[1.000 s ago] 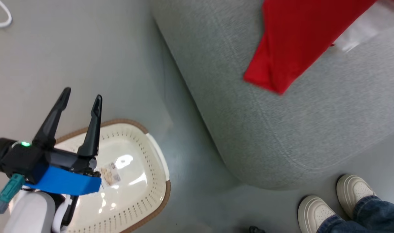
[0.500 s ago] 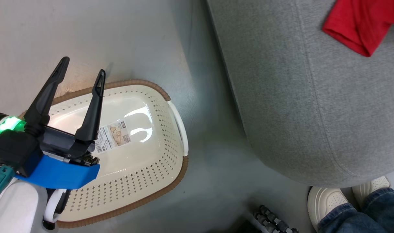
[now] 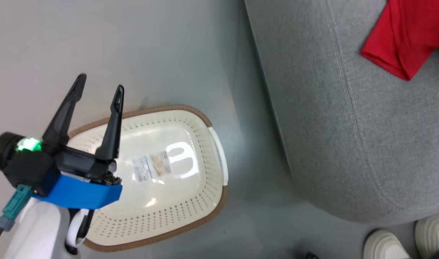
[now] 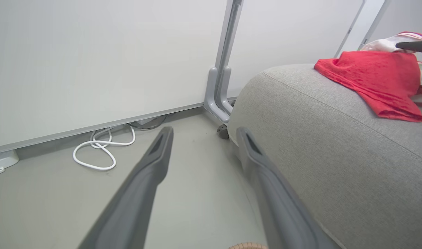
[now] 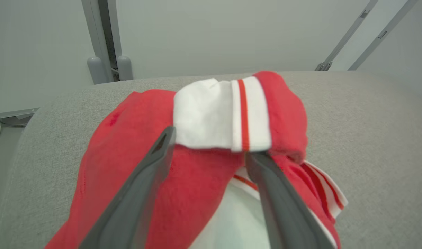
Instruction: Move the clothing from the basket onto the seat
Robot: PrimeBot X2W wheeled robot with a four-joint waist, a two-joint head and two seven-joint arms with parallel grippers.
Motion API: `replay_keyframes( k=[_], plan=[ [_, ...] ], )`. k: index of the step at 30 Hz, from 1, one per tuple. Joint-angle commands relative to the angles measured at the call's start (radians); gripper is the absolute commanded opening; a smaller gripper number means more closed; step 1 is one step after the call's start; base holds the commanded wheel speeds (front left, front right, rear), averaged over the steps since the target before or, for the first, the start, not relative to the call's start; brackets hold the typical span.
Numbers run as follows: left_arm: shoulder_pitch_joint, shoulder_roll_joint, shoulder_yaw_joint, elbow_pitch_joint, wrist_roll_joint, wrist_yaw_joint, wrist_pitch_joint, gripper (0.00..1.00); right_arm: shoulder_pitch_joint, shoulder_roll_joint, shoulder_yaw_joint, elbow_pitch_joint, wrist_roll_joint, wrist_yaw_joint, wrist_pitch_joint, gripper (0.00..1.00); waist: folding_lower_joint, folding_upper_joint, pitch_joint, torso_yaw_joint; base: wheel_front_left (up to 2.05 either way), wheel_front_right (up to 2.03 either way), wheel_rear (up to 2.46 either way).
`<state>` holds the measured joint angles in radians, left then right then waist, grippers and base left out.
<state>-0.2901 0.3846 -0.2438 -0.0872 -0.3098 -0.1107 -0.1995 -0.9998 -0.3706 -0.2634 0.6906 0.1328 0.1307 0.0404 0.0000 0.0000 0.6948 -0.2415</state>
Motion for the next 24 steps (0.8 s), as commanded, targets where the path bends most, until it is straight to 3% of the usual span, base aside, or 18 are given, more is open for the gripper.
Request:
replay_keyframes(
  k=[1, 6, 12, 18, 24],
  plan=[
    [0.012, -0.007, -0.004, 0.015, -0.008, 0.005, -0.011, 1.0, 0.03, -0.005, 0.011, -0.004, -0.006, 0.0, -0.011, 1.0, 0.0, 0.0, -0.038, -0.007, 0.0, 0.0, 0.0],
    [0.052, -0.074, -0.008, 0.125, -0.044, 0.012, -0.049, 1.0, 0.178, 0.015, 0.07, -0.057, 0.017, 0.0, -0.045, 1.0, 0.0, 0.0, -0.201, 0.036, 0.0, 0.0, 0.0],
    [0.118, -0.151, 0.031, 0.25, -0.088, 0.027, -0.065, 1.0, 0.413, 0.04, 0.132, -0.226, 0.027, 0.0, -0.062, 1.0, 0.0, 0.0, -0.379, 0.102, 0.0, 0.0, 0.0],
    [0.19, -0.212, 0.094, 0.305, -0.099, 0.032, -0.066, 1.0, 0.651, 0.137, 0.149, -0.429, 0.012, 0.0, -0.068, 1.0, 0.0, 0.0, -0.508, 0.165, 0.0, 0.0, 0.0],
    [0.259, -0.242, 0.159, 0.341, -0.085, 0.036, -0.067, 1.0, 0.815, 0.22, 0.187, -0.549, -0.032, 0.0, -0.062, 1.0, 0.0, 0.0, -0.597, 0.225, 0.0, 0.0, 0.0]
  ],
)
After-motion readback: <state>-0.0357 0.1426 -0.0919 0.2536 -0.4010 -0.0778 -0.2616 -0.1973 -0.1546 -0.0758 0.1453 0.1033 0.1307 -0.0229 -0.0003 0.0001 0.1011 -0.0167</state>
